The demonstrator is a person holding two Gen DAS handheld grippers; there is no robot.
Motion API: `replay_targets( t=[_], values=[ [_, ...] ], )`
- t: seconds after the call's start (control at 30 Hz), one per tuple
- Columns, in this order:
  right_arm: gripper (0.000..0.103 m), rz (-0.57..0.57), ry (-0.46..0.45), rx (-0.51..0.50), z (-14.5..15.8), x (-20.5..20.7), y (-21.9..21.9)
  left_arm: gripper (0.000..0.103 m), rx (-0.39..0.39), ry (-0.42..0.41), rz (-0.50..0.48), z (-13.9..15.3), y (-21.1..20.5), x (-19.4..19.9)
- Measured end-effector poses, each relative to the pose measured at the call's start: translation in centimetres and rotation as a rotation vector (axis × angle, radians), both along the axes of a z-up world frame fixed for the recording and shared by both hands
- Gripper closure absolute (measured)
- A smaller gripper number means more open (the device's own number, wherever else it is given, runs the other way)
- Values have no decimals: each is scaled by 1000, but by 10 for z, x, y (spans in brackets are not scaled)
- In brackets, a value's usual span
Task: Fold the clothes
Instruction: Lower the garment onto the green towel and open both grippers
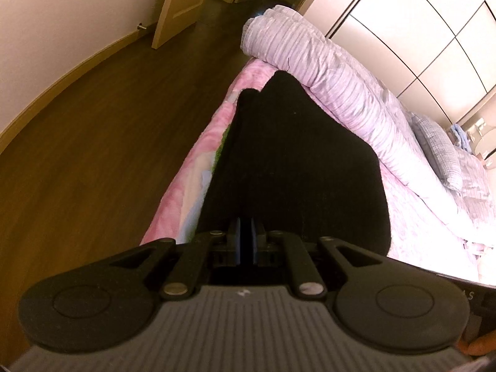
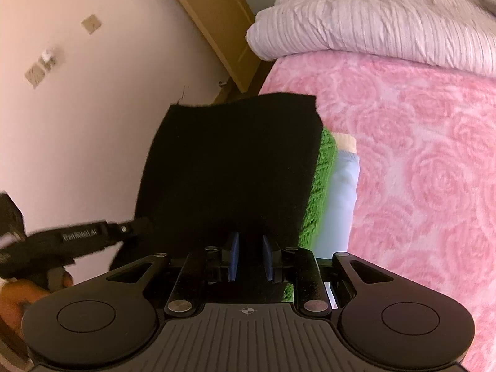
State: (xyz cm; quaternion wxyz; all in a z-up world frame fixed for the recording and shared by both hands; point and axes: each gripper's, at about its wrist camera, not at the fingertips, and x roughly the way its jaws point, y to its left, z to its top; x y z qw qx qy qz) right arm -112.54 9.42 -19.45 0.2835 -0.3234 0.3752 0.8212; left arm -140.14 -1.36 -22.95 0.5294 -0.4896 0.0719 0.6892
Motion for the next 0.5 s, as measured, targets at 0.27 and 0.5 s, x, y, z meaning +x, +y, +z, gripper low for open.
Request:
replay_targets(
  t=[0.27, 0.5],
  values=[
    [80, -17, -12, 31, 3, -2, -3, 95, -31, 26, -12, 18, 6, 7],
    [77, -1, -8, 33, 35, 21, -15, 82, -78, 124, 41, 66, -12, 36]
  ],
)
